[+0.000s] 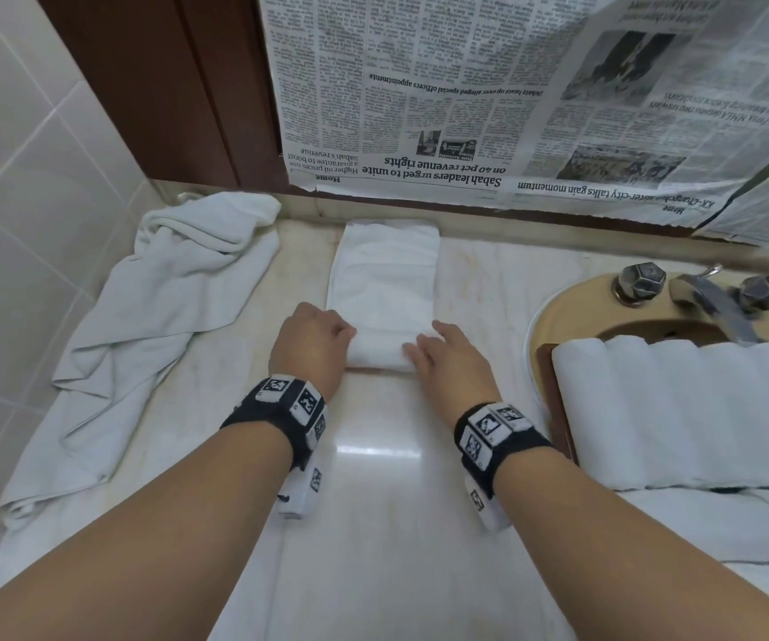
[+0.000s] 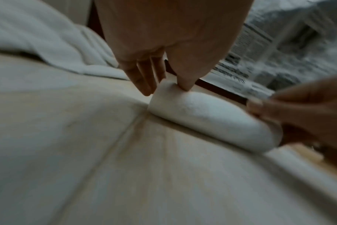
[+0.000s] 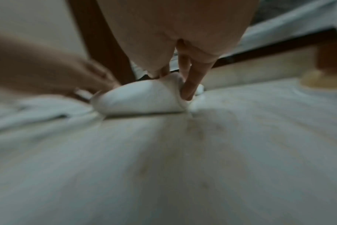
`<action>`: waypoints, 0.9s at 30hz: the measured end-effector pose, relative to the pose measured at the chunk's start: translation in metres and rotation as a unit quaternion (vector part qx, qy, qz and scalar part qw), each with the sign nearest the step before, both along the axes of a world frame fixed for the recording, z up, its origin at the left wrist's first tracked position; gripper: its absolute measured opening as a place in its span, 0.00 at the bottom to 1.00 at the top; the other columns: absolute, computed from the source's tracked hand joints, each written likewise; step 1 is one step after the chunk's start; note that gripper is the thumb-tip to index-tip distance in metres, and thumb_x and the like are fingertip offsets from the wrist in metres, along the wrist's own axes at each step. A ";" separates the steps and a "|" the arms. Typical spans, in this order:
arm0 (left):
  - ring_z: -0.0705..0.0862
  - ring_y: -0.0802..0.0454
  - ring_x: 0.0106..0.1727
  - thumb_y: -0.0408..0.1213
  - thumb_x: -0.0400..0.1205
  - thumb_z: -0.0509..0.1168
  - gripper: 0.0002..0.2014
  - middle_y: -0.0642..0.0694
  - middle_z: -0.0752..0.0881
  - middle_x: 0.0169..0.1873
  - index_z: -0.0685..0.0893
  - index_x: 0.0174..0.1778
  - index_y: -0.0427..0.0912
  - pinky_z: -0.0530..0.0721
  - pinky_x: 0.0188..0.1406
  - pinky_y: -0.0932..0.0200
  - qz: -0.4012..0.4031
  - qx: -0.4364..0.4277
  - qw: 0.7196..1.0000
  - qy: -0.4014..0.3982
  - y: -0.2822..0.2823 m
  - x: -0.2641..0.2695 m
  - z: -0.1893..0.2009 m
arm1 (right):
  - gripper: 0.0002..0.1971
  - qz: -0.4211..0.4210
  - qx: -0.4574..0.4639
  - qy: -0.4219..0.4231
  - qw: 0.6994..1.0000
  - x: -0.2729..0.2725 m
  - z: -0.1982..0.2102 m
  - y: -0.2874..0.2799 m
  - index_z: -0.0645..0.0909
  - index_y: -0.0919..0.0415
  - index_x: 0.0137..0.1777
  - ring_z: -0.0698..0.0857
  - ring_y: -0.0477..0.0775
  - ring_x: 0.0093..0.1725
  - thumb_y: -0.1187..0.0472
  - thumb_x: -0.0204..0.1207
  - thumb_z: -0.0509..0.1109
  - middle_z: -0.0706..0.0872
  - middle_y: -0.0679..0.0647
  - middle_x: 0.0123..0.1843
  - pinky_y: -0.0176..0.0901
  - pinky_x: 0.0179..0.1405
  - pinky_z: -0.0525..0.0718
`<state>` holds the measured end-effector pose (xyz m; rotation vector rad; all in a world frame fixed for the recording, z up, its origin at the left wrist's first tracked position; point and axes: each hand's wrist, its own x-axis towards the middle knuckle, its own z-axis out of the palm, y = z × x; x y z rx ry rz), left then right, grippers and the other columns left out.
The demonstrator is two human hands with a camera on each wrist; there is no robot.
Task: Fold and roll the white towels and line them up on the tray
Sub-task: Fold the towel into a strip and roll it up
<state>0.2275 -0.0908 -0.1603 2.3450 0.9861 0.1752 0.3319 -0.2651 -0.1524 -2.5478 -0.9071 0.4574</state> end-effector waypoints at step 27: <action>0.86 0.61 0.50 0.63 0.80 0.70 0.18 0.60 0.90 0.47 0.91 0.57 0.56 0.80 0.50 0.63 0.038 -0.173 0.984 0.012 -0.053 -0.126 -0.005 | 0.08 -0.043 0.070 0.278 0.957 -0.040 0.007 -0.075 0.82 0.37 0.52 0.87 0.51 0.40 0.50 0.78 0.76 0.83 0.50 0.50 0.51 0.49 0.90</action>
